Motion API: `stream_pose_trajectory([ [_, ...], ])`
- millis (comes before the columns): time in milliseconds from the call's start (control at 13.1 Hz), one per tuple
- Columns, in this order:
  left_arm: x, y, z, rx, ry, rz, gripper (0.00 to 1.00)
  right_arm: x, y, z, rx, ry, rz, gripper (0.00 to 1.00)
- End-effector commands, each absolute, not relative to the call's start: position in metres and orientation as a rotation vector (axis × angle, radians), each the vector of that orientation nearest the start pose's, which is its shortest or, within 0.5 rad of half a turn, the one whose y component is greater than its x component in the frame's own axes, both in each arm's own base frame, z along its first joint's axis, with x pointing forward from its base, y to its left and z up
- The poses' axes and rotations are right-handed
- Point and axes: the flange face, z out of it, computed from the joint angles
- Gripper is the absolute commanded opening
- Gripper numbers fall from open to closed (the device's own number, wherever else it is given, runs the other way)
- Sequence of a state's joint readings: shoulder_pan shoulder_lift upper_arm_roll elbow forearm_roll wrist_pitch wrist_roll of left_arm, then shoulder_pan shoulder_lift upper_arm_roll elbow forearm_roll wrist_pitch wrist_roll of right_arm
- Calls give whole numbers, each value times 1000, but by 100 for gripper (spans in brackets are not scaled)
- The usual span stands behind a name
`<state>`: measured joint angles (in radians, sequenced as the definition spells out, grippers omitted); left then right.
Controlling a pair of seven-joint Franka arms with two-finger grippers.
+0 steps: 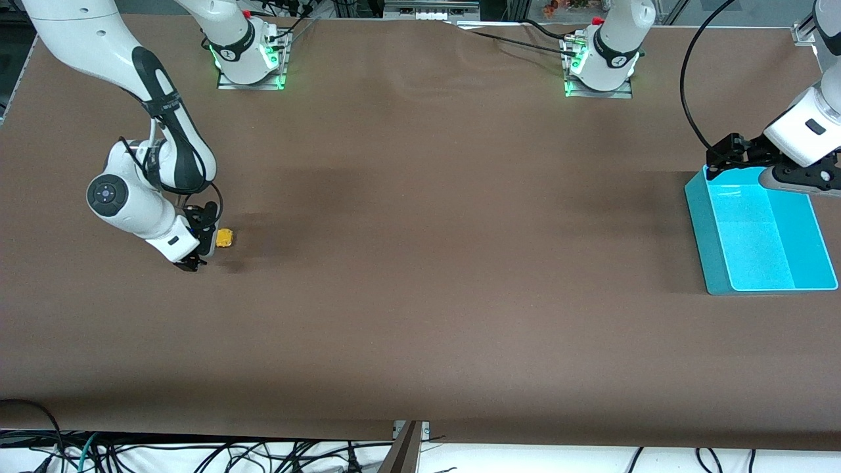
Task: Wind and store yellow beetle car
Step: 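Close the right gripper on the yellow car's body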
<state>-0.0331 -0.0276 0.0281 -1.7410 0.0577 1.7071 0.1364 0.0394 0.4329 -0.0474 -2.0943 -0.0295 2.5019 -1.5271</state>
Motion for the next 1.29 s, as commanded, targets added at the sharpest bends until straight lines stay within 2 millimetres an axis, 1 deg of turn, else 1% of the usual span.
stream_pose_trajectory([
  [0, 558, 4, 575, -3068, 228, 7, 100, 566, -9, 222, -2241, -2215, 52, 100],
  [152, 558, 4, 575, -3068, 228, 7, 100, 560, -12, 221, -2235, -2216, 61, 100],
  [533, 558, 4, 575, -3068, 228, 7, 100, 539, -16, 203, -2243, -2224, 38, 99],
  [609, 558, 4, 575, -3068, 228, 7, 100, 539, -16, 202, -2242, -2232, 32, 91],
  [685, 558, 4, 575, -3068, 228, 7, 100, 538, -16, 202, -2234, -2238, 33, 75],
  [761, 558, 4, 574, -3068, 228, 9, 100, 539, -16, 202, -2224, -2249, 32, 49],
  [837, 557, 4, 575, -3068, 228, 9, 100, 539, -16, 202, -2224, -2249, 32, 36],
  [913, 558, 4, 575, -3068, 228, 7, 100, 539, -16, 202, -2222, -2251, 32, 30],
  [1217, 558, 4, 574, -3068, 228, 9, 100, 539, -17, 199, -2213, -2263, 29, 29],
])
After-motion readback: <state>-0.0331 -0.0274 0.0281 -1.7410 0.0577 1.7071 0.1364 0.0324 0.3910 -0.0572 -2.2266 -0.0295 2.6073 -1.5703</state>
